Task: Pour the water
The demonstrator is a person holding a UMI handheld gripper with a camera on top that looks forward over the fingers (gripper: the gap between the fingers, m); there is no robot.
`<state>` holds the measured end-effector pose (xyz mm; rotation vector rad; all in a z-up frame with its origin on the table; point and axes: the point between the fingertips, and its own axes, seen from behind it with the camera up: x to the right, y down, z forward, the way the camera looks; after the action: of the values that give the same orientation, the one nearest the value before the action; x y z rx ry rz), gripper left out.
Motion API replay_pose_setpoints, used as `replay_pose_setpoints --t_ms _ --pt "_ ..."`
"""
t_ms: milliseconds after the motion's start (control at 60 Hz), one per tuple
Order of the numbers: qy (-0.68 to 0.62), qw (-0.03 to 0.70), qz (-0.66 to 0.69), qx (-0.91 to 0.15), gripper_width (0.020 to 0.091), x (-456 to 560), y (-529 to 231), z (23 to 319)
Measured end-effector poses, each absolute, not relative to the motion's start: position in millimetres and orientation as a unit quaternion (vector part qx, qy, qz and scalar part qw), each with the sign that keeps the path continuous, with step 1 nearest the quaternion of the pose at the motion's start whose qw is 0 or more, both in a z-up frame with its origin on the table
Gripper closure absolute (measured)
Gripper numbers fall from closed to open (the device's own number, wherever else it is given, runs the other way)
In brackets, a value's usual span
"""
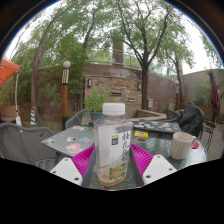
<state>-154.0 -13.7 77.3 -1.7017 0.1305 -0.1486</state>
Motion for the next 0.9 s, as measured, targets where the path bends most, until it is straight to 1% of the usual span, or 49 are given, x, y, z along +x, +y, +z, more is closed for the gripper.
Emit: replay_pose_setpoints --t_ms 50,83,167,200,267,283,300,317,333,483,583,633,683,717,783,883,900 --pt "0.052 0.65 -0.062 -0.756 0.0477 -153 -12 76" --pt "0.045 0.647 -0.06 -0.759 0.0497 -153 -11 75" --pt "0.037 0.641 -0.05 -0.765 0.0502 -156 -8 73" --pt "0.031 0.639 -0.048 -0.767 0.0521 -156 -7 72" --pt "0.025 0.639 -0.044 -0.768 0.0536 -156 -6 73" --pt "0.022 0.639 -0.044 -0.767 0.0556 -156 -6 73" --pt "0.019 0.642 -0.044 -0.766 0.0558 -157 -7 74" --pt "0.016 0.643 -0.045 -0.764 0.0596 -158 -7 74" --pt "0.011 0.644 -0.044 -0.763 0.0609 -159 -7 74" --pt "-0.027 0.652 -0.066 -0.755 0.061 -160 -2 82" --pt "0.007 0.67 -0.023 -0.742 0.0607 -147 7 112" --pt "0.059 0.683 0.024 -0.727 0.0609 -129 9 135" --pt "0.125 0.691 0.1 -0.705 0.0609 -110 13 157" --pt "0.172 0.685 0.166 -0.688 0.0609 -99 8 161" --pt "0.275 0.654 0.293 -0.641 0.061 -74 7 171" --pt "0.395 0.573 0.476 -0.538 0.0612 -33 1 176" --pt "0.414 0.561 0.494 -0.52 0.0612 -39 0 182"
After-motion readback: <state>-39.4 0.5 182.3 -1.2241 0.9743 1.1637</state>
